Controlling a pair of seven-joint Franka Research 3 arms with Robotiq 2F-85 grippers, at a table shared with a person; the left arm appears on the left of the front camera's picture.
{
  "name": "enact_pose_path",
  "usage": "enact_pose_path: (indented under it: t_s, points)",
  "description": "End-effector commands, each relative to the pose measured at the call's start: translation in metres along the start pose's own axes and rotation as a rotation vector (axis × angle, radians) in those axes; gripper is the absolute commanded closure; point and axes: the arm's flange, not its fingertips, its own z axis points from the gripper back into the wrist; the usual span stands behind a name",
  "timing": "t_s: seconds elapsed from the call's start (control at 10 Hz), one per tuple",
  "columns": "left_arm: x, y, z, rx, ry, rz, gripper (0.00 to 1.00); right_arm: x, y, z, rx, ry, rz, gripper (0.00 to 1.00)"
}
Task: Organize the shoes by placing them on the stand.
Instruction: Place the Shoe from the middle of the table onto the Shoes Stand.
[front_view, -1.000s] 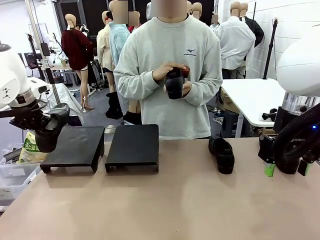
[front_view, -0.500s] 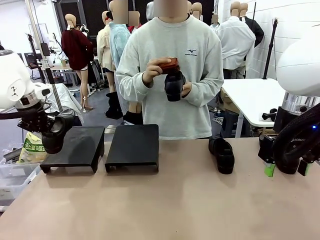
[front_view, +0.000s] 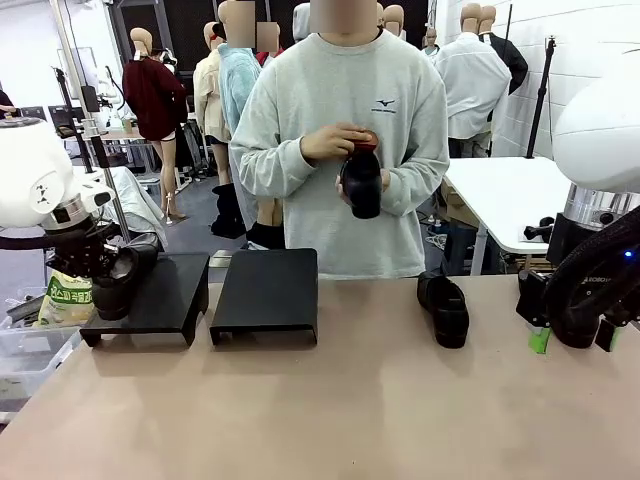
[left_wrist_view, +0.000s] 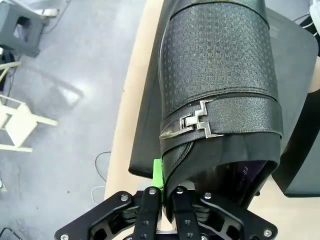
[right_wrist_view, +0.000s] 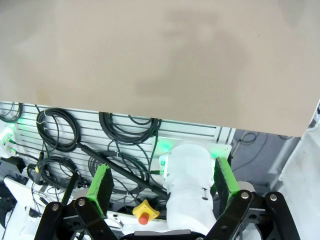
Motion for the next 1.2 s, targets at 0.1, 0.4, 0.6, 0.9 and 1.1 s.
enact_pose_path:
  t_s: [0.1, 0.4, 0.6, 0.9, 1.1]
  points:
    - [0.013, 0.007, -0.001, -0.031, 0.007, 0.028, 1.0, 0.002, 0.001, 0.001, -0.007, 0.005, -0.007, 0.0]
    - [0.004, 0.006, -0.008, -0.007, 0.013, 0.02, 1.0, 0.002, 0.001, 0.001, -0.007, 0.005, -0.007, 0.0]
    - [0.005, 0.009, -0.008, -0.012, -0.034, 0.009, 1.0, 0.002, 0.001, 0.001, -0.007, 0.005, -0.007, 0.0]
    - [0.013, 0.015, -0.015, -0.04, -0.062, 0.001, 1.0, 0.002, 0.001, 0.001, -0.007, 0.005, -0.007, 0.0]
    - [0.016, 0.016, -0.022, -0.049, -0.049, 0.003, 1.0, 0.002, 0.001, 0.001, -0.007, 0.005, -0.007, 0.0]
